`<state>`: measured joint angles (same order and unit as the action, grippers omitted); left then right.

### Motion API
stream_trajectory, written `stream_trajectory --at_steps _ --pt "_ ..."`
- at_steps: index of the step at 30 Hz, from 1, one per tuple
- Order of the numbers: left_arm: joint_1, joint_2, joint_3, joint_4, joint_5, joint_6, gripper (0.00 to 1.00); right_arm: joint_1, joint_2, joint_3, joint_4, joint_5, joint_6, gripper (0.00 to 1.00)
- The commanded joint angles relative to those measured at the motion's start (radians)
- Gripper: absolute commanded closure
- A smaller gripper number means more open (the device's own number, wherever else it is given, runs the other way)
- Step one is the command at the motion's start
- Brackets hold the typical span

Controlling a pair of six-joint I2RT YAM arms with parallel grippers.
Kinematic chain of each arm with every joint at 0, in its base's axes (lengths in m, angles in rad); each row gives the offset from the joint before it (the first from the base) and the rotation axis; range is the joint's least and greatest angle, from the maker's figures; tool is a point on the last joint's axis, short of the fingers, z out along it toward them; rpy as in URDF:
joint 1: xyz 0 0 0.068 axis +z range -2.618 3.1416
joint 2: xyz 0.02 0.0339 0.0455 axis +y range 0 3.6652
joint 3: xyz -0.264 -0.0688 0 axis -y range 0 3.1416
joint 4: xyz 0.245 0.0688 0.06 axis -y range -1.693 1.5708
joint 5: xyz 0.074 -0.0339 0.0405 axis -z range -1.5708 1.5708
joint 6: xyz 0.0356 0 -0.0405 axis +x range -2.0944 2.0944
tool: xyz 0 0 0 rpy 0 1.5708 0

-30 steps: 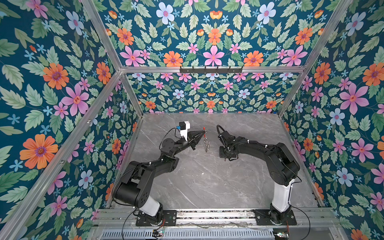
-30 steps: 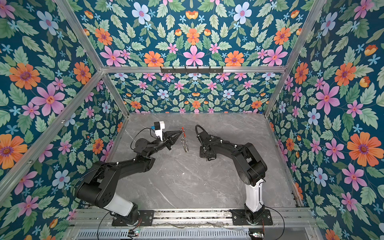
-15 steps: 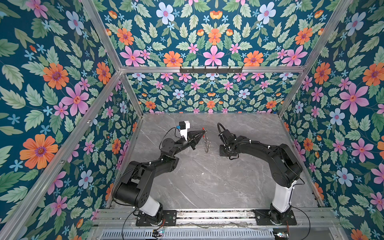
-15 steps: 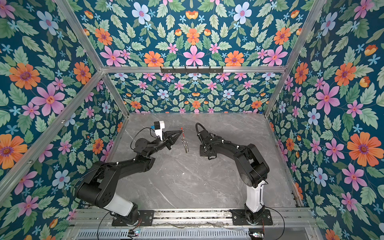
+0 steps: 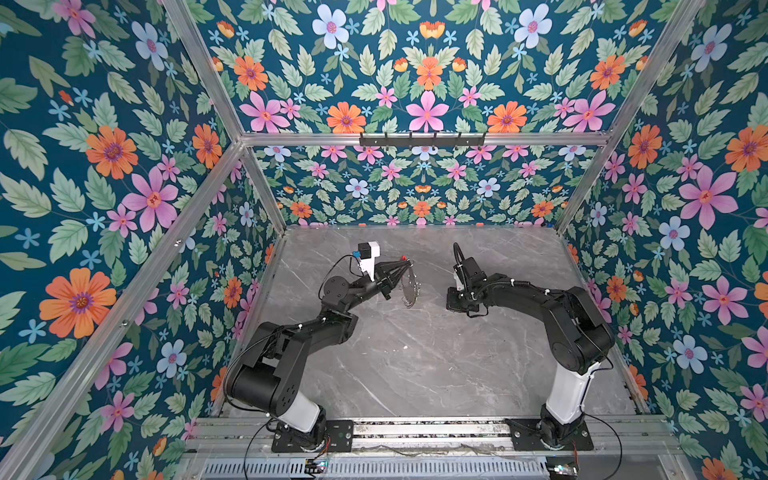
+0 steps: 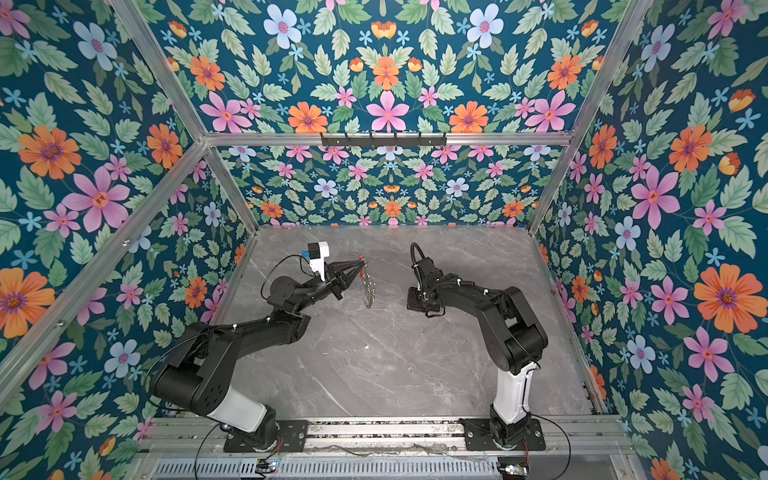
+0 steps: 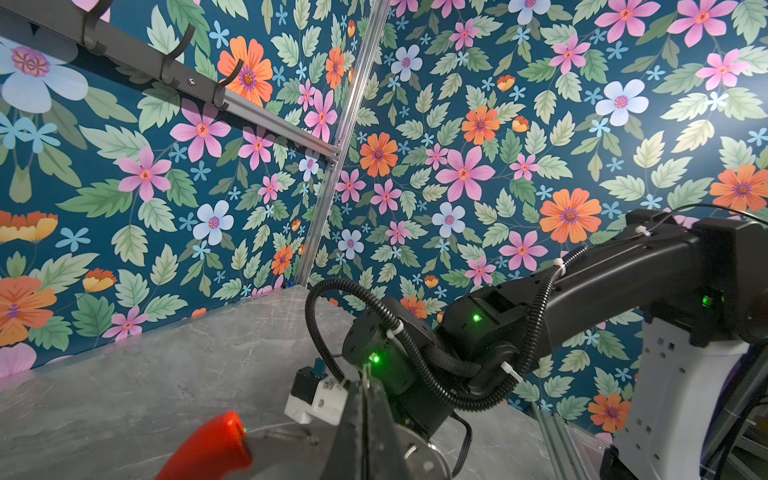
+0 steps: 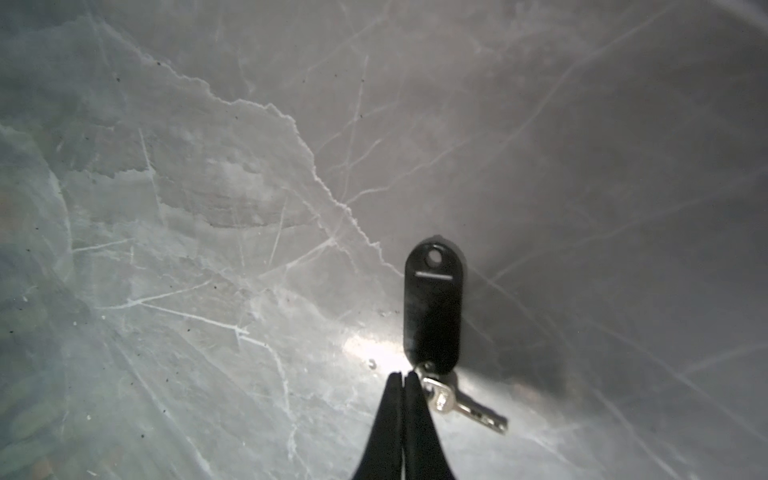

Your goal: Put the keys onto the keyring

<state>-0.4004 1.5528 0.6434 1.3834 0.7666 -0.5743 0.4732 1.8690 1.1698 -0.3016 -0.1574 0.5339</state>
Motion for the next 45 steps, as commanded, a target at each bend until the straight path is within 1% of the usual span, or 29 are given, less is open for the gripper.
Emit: stream_trajectory --at_steps 1,10,18,26,38,42,45 --pt "0.000 -0.001 0.006 0.025 0.010 -0.007 1.00 -0.011 -0.006 -0.010 0.036 -0.044 0.023 1.00" --pt "0.000 0.008 0.016 0.022 0.008 -0.011 1.00 -0.025 -0.008 -0.017 0.043 -0.057 0.024 1.00" --pt "0.000 0.020 0.025 0.022 0.010 -0.020 1.00 -0.025 -0.027 -0.024 0.036 -0.047 0.019 0.98" --pt "0.000 0.021 0.025 0.024 0.011 -0.025 1.00 -0.026 -0.039 -0.029 0.019 -0.019 0.003 0.91" --pt "-0.001 0.012 0.019 0.022 0.013 -0.030 1.00 -0.026 -0.031 -0.021 0.006 0.001 0.005 0.91" --pt "0.000 0.011 0.018 0.020 0.011 -0.030 1.00 -0.018 -0.053 -0.032 0.006 0.026 -0.028 0.85" --pt "0.000 0.013 0.019 0.020 0.010 -0.030 1.00 0.016 -0.059 -0.028 -0.011 0.102 -0.068 0.77"
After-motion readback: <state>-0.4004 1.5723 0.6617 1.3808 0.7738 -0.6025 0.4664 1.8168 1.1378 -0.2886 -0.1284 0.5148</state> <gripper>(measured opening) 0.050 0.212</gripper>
